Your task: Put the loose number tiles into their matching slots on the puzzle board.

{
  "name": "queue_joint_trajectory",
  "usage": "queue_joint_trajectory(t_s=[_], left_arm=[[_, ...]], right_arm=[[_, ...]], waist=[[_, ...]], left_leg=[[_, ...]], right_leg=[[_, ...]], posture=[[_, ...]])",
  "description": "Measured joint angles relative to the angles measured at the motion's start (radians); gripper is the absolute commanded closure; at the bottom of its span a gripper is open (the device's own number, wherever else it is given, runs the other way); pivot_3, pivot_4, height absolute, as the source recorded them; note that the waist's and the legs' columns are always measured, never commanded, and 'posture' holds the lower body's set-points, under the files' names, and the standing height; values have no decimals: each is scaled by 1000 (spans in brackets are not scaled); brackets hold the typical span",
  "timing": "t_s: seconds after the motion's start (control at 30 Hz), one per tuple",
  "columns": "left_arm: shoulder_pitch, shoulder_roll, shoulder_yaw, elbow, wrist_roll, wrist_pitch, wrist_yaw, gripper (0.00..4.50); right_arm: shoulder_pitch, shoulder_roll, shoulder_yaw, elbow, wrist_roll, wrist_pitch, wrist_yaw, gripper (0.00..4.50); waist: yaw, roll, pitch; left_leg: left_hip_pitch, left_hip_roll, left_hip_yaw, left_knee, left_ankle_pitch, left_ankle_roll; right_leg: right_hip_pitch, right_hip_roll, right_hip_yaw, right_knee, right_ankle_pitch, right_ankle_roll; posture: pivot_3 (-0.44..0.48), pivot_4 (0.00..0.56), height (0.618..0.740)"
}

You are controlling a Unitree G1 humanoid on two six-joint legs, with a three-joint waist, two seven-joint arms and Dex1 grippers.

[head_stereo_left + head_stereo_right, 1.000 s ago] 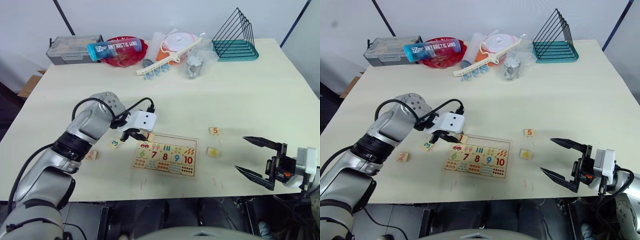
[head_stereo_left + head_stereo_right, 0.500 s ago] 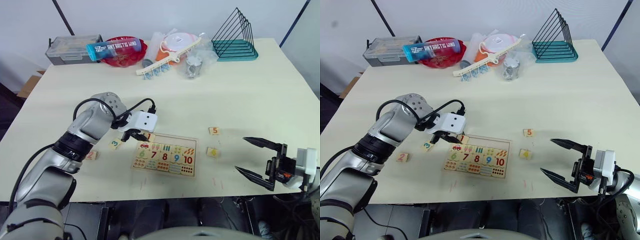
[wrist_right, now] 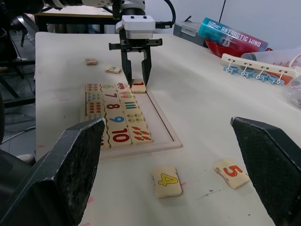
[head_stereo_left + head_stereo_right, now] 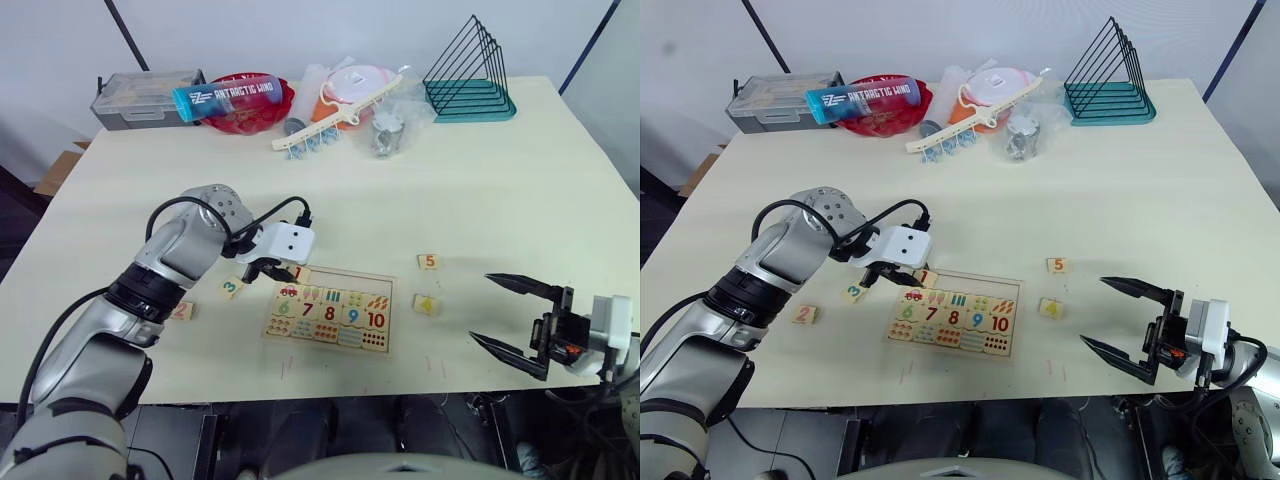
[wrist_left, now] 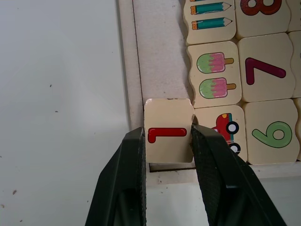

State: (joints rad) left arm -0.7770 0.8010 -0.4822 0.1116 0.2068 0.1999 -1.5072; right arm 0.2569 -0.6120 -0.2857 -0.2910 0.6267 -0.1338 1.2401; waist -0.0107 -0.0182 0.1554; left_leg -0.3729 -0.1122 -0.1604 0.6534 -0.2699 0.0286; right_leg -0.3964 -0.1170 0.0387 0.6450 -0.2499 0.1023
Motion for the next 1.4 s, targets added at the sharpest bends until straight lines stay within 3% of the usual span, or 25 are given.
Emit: queue_joint_trajectory(t_s=[1.4], left_arm=[[0,16,1,1,-12,23,-6,3581]], right_arm=[[-11,9,13,21,-26,-7,-2,0]], waist=[[0,0,0]], left_leg=[[0,-3,2,1,0,0]], right_leg=[[0,-4,2,0,0,1]], posture=[[0,150,740]])
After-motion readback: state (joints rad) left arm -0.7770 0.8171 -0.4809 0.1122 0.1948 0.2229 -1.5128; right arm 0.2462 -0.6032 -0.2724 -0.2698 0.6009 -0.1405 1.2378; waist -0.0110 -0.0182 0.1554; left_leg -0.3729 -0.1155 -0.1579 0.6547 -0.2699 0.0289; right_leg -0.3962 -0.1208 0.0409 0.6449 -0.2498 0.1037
